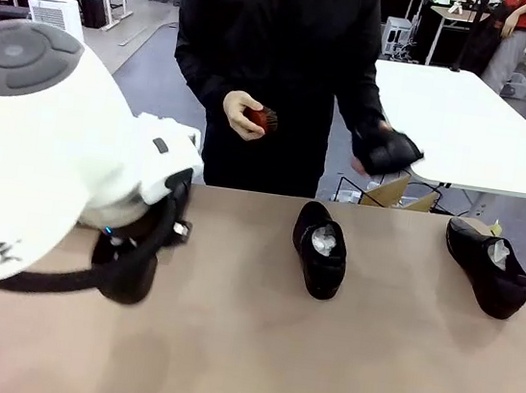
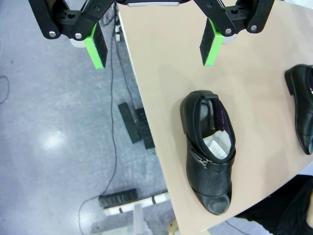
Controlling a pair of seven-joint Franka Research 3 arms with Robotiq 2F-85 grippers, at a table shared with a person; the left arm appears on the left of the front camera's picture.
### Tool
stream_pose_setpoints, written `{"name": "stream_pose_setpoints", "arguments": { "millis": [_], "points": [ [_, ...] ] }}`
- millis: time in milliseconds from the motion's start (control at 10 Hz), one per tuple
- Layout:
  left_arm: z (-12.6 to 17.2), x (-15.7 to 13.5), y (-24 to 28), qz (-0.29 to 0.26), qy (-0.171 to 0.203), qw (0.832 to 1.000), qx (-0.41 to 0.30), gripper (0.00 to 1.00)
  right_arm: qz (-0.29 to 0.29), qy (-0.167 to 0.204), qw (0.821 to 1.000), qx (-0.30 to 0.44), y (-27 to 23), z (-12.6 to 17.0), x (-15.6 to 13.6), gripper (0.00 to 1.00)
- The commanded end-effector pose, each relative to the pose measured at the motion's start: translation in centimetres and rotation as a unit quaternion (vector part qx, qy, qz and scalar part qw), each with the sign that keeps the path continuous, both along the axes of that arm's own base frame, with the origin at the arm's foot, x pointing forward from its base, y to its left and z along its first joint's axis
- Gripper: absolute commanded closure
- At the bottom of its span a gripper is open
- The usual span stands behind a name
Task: Organize the shoes by placing them on the stand.
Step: Place the Shoe from the middle of the table onto the Shoes Stand.
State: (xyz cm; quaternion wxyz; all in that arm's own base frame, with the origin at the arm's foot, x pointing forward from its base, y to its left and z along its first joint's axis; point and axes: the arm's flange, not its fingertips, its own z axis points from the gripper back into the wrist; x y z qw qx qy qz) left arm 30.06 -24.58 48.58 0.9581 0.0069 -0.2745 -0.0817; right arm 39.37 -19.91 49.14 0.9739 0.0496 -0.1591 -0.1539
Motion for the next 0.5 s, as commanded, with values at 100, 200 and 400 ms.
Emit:
{"name": "stream_pose_setpoints", "arguments": {
  "millis": [100,200,400],
  "points": [
    [2.9,6.1,5.0,-0.015,-0.137,0.988,0.073,1.0,0.001,-0.003,1.0,-0.002,0.0,0.2,0.0,0.0],
    [3.6,7.9,5.8,-0.013,-0.153,0.984,0.092,1.0,0.001,-0.003,1.0,-0.002,0.0,0.2,0.0,0.0],
    [4.0,11.7,7.9,-0.017,-0.153,0.985,0.078,1.0,0.001,-0.003,1.0,-0.002,0.0,0.2,0.0,0.0]
  ]
}}
